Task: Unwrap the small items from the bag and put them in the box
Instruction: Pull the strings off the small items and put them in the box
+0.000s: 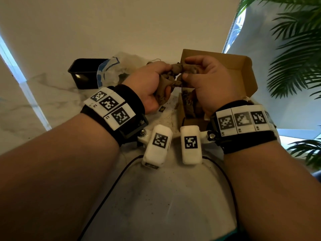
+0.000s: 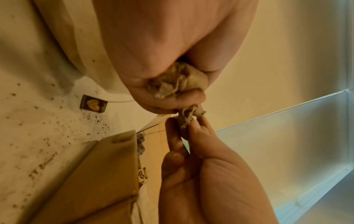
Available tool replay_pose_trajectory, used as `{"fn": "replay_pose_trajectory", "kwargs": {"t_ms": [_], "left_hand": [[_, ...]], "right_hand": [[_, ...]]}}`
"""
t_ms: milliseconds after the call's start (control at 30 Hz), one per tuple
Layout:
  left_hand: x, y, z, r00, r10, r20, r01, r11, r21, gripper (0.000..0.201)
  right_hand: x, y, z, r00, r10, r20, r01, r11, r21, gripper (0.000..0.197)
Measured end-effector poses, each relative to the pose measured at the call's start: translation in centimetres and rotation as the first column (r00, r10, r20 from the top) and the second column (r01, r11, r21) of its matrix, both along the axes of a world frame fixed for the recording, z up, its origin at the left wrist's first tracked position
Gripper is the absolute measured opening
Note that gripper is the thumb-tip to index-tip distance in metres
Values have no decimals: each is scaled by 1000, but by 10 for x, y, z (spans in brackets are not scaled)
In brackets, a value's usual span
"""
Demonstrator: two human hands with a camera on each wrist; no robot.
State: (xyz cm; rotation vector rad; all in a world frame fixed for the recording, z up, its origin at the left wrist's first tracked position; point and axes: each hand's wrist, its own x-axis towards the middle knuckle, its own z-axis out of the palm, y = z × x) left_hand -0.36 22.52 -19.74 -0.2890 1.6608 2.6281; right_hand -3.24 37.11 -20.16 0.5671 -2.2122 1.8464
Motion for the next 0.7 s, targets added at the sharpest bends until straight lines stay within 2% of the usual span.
{"fn": "replay_pose_trajectory", "kwargs": {"t_ms": [200, 267, 333, 467, 600, 700], "left_hand": [[1, -2, 1, 997, 70, -12, -70, 997, 9, 8], [2, -2, 1, 995, 100, -12, -99, 994, 43, 10], [2, -3, 3, 990, 136, -23, -134, 988, 81, 9], [3, -5, 3, 986, 159, -45, -155, 985, 82, 12], [2, -4, 1, 974, 218, -65, -217, 976, 18, 21], [3, -2, -1, 980, 184, -76, -189, 980, -58, 16]], "right_hand": [[0, 1, 1, 999, 7, 48, -4, 998, -59, 19], [-2, -1, 5, 990, 49, 132, -21, 980, -200, 20], [-3, -2, 7, 964, 132, 230, -31, 918, -395, 22], [-2, 2, 10, 915, 269, 299, -53, 817, -574, 32], [0, 6, 12, 886, 338, 317, -76, 780, -621, 25], [3, 6, 13, 890, 350, 292, -104, 781, -616, 20]]}}
